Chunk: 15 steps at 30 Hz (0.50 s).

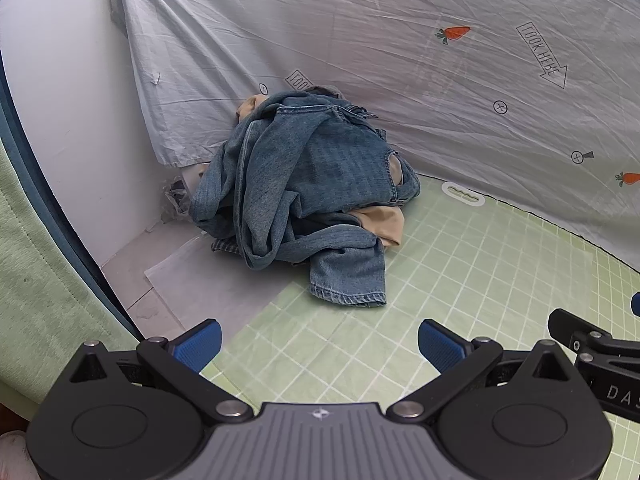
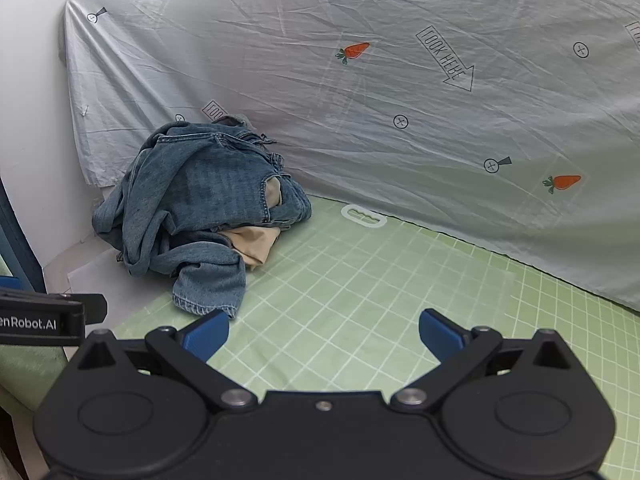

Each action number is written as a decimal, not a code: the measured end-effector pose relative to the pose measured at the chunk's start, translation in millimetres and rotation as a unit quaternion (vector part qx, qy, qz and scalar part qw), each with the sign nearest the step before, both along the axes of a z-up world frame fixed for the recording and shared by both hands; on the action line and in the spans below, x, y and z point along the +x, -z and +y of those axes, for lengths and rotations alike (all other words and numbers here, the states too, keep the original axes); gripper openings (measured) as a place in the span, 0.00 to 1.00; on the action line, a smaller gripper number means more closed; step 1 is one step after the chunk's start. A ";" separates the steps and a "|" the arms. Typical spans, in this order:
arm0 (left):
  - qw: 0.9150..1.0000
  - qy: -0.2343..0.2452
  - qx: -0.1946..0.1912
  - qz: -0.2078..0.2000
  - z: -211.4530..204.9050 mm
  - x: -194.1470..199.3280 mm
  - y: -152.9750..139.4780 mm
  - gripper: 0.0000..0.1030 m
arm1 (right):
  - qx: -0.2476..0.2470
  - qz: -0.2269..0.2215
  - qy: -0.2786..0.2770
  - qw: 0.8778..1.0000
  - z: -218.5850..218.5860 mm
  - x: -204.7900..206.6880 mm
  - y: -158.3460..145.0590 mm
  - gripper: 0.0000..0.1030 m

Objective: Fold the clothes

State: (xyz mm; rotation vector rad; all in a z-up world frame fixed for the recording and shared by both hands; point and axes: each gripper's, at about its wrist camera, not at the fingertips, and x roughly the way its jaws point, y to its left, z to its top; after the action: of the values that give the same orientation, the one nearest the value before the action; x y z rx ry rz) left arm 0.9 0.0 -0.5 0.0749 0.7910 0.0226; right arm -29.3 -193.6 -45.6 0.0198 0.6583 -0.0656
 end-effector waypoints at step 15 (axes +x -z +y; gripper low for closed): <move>1.000 0.005 0.000 0.006 0.1 11.5 7.0 1.00 | -0.004 -0.001 0.006 1.000 4.9 2.3 6.0 0.99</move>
State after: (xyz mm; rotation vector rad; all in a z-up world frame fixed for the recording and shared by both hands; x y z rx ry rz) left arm 12.3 0.0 -7.5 0.0791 0.8031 0.0127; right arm -27.0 -188.6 -51.5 0.0168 0.6550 -0.0801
